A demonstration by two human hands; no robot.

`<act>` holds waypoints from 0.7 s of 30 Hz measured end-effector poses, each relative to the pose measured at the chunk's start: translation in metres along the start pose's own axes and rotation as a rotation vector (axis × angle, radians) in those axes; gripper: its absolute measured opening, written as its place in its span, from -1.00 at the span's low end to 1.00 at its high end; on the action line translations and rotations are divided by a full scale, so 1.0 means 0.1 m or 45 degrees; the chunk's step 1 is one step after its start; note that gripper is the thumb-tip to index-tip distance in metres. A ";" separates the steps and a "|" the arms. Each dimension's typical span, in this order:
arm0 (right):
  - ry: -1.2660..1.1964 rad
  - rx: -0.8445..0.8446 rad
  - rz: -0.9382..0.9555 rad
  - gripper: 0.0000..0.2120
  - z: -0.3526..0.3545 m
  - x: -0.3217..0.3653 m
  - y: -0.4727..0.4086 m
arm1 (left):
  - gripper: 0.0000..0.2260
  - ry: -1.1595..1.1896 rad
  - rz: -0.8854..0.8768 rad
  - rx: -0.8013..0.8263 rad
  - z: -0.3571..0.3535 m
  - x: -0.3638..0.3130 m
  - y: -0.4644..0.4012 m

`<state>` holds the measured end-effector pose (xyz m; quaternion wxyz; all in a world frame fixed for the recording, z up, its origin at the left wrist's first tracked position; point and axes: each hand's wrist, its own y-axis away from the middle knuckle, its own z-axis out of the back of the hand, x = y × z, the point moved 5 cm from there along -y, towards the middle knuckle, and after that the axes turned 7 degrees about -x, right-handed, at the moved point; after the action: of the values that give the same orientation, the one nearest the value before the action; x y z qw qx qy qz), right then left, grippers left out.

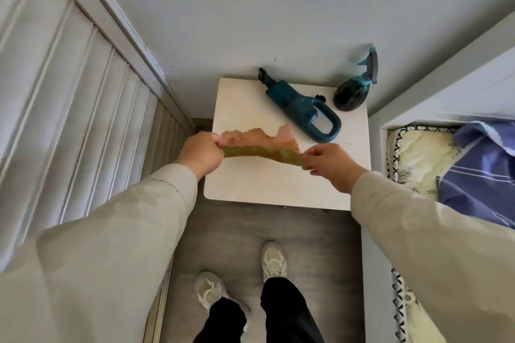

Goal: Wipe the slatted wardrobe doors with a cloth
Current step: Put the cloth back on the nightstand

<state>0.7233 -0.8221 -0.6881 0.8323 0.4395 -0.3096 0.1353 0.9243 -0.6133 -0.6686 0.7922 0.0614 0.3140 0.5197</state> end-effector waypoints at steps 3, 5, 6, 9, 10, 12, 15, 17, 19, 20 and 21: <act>0.141 0.094 -0.138 -0.88 -0.22 -0.53 -0.10 | -0.80 -0.081 0.102 0.156 -0.55 0.31 0.16; 0.202 0.115 -0.153 -0.91 -0.32 -0.76 -0.13 | -0.79 -0.115 0.161 0.265 -0.82 0.48 0.26; 0.218 0.107 -0.148 -0.92 -0.34 -0.82 -0.18 | -0.79 -0.130 0.170 0.290 -0.92 0.53 0.25; 0.206 0.048 -0.116 -0.92 -0.41 -0.87 -0.34 | -0.83 -0.111 0.212 0.254 -1.03 0.60 0.12; 0.183 0.019 -0.110 -0.91 -0.42 -0.86 -0.41 | -0.84 -0.107 0.222 0.222 -1.04 0.59 0.05; 0.152 -0.026 -0.085 -0.90 -0.46 -0.80 -0.56 | -0.88 -0.097 0.236 0.152 -1.06 0.59 -0.11; 0.157 -0.059 -0.026 -0.89 -0.55 -0.70 -0.75 | -0.90 -0.039 0.260 0.047 -1.09 0.60 -0.37; 0.144 -0.105 -0.006 -0.87 -0.59 -0.69 -0.84 | -0.71 0.011 0.328 -0.015 -1.12 0.63 -0.45; 0.151 -0.198 -0.027 -0.73 -0.61 -0.72 -0.88 | -0.36 0.018 0.505 -0.057 -1.14 0.71 -0.41; 0.156 -0.256 -0.054 -0.64 -0.61 -0.76 -0.88 | -0.21 0.011 0.592 -0.053 -1.16 0.76 -0.35; 0.164 -0.305 -0.079 -0.58 -0.61 -0.79 -0.87 | -0.11 -0.002 0.656 -0.030 -1.18 0.79 -0.28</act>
<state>0.7301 -0.8188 -0.8202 0.9007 0.3366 -0.2559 0.0996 0.9005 -0.5845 -0.8085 0.6346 0.1306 0.2811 0.7079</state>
